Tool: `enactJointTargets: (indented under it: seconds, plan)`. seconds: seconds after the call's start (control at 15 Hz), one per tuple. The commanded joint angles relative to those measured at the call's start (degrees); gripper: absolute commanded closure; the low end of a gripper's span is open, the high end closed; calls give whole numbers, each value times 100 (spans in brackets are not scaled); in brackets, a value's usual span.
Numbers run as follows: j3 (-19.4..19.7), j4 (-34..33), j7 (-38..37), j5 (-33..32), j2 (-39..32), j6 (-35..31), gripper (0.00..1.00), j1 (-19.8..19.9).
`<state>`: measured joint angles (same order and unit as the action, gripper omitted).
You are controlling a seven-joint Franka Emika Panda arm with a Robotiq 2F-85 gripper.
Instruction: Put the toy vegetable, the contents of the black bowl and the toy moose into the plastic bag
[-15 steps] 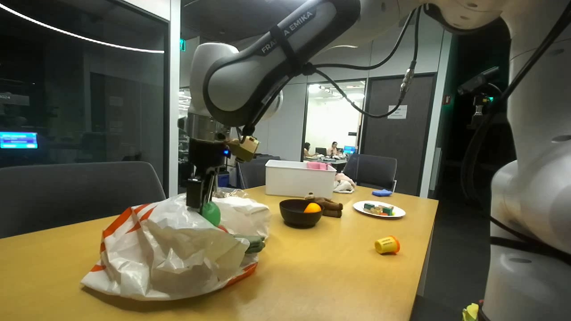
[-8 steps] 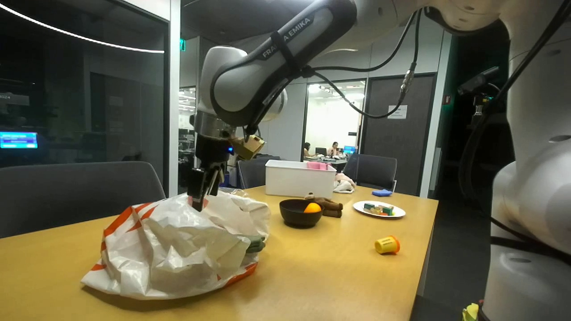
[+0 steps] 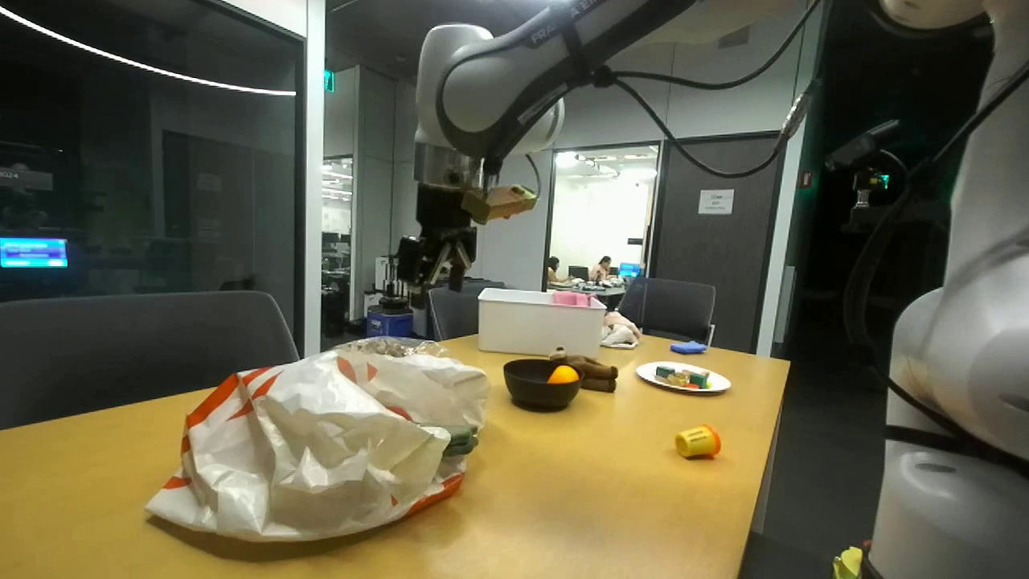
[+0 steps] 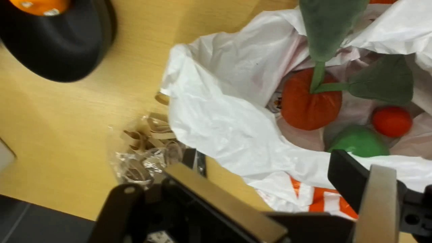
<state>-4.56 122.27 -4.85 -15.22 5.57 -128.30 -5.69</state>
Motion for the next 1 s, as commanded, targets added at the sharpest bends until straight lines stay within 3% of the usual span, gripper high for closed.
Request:
enactJointTargets:
  seconds: [0.0, 0.47, 0.93]
  plan:
    - [330, -1, -157, 367, 340, 196, 0, 410]
    - [1135, 69, -397, 1119, 7, -456, 0, 1221]
    - [1455, 62, -964, 2213, -788, -1377, 0, 1542]
